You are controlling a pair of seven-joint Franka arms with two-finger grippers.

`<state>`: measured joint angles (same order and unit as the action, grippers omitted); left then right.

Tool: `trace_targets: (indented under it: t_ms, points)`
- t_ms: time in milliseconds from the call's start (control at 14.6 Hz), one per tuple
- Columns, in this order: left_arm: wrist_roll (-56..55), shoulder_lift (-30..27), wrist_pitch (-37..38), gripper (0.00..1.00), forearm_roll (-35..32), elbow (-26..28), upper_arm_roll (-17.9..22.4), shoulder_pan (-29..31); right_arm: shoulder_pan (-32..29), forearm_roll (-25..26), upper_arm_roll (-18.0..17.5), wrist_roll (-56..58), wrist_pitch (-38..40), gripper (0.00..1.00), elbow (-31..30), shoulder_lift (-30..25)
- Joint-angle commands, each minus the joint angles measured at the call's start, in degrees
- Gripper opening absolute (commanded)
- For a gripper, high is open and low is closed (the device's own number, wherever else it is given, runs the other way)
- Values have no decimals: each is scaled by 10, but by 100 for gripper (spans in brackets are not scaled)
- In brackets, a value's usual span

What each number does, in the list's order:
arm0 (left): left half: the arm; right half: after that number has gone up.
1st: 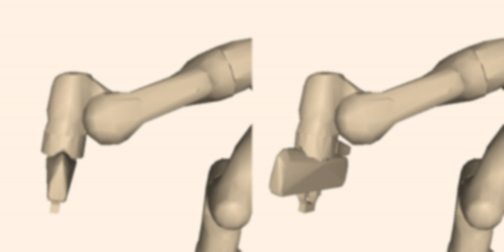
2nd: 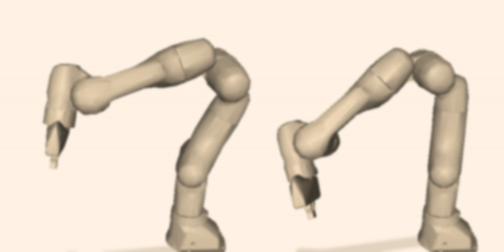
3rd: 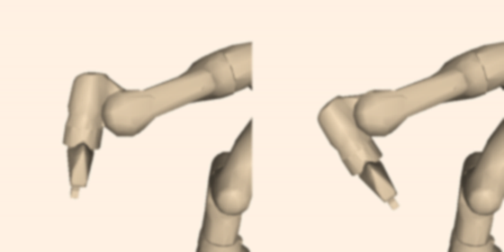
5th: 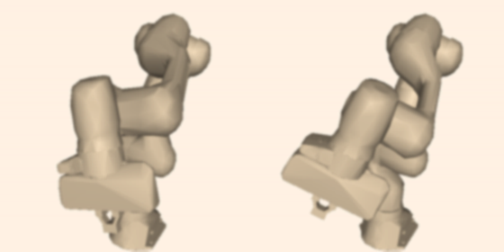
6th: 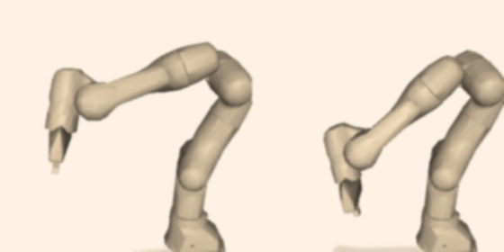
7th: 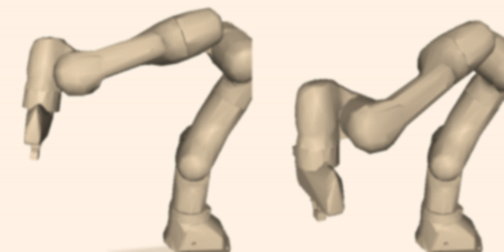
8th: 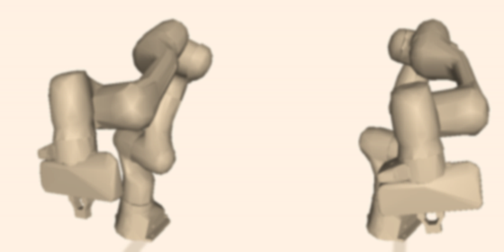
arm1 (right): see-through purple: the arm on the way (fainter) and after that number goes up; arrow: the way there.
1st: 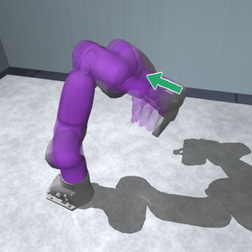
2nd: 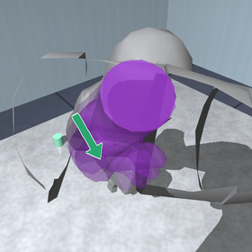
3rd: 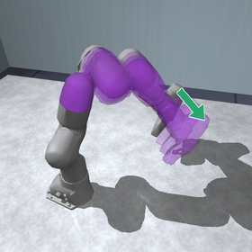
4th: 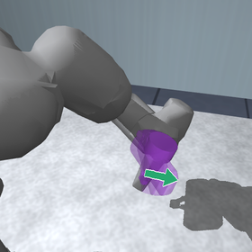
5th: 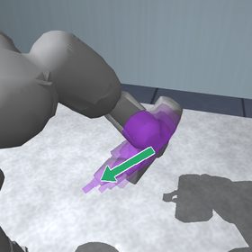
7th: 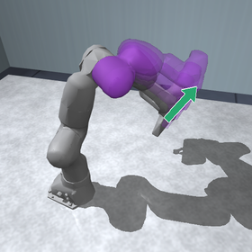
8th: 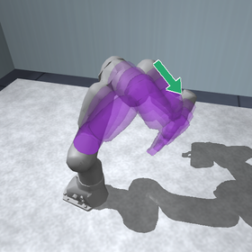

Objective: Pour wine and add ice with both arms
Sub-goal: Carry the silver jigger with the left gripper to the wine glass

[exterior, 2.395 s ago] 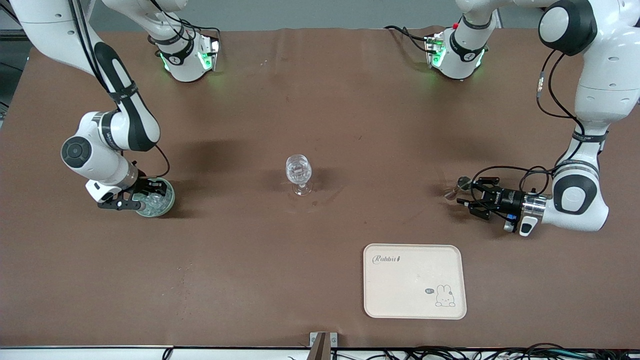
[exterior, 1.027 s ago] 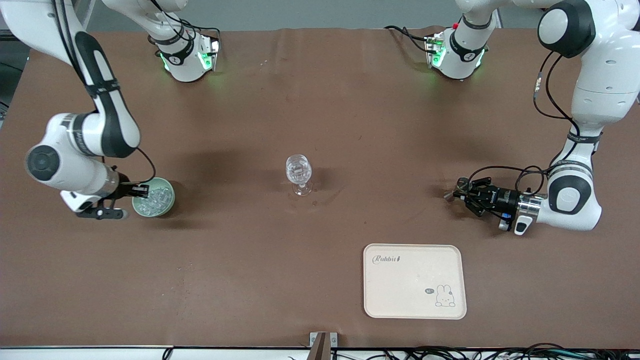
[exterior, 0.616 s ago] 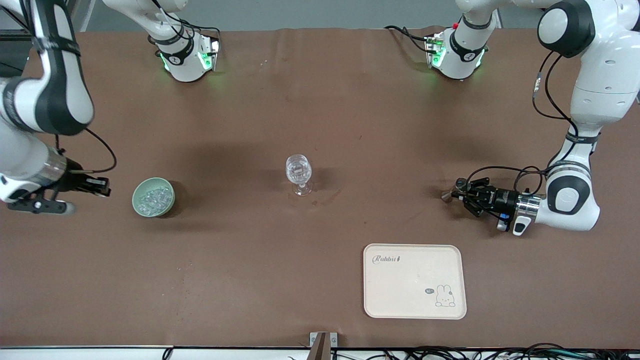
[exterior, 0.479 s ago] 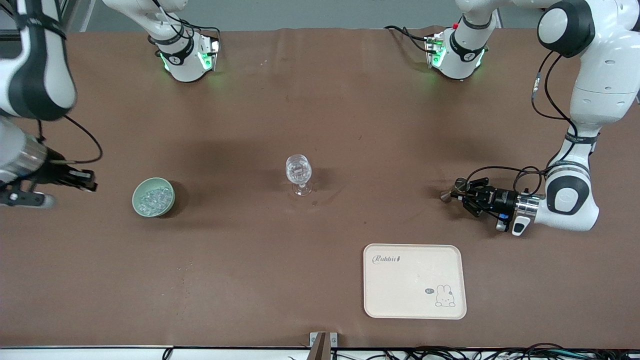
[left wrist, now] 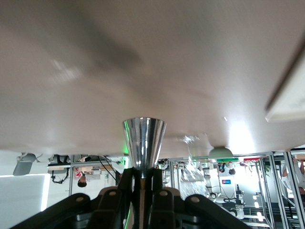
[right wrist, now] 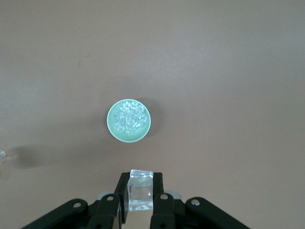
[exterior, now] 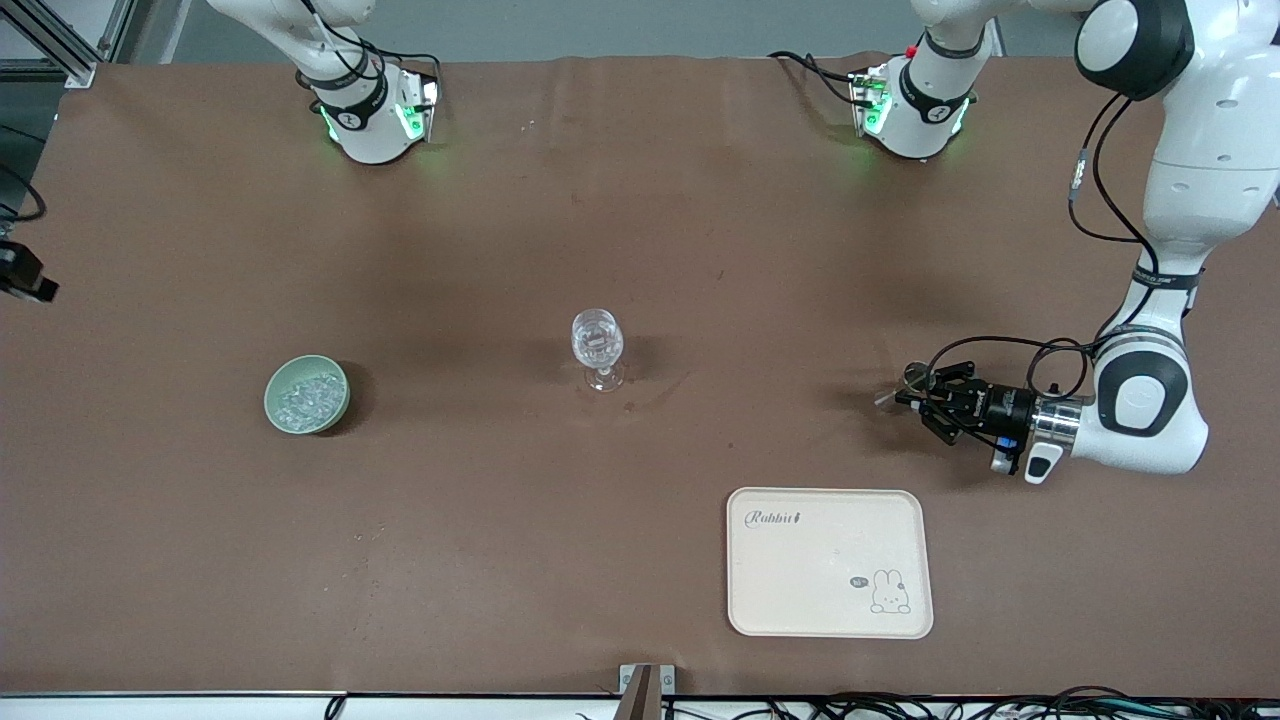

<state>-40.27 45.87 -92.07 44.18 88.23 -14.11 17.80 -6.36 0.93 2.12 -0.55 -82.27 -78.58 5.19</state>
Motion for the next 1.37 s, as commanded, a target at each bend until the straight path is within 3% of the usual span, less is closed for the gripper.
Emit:
trace_targets:
  t_ms: [0,411,753,1095,1300]
  points:
    - [-71,-35,-1,0,2,-9,-38,-8,-6,-5,-8,3,12,1,-14,-19]
    - [-214,-60,-82,0,0,-28,-77,-72,0,-6,-6,1,7,1,-25,-21]
    - [-327,-100,-143,0,-10,-29,-74,-165,-1,-6,-7,3,5,2,-24,-20]
    - [-466,-126,-153,0,-144,-39,-78,-238,-1,-6,-7,4,5,2,-23,-20]
    - [-523,-131,-174,0,-168,-53,-77,-272,-1,-6,-7,4,6,2,-23,-20]
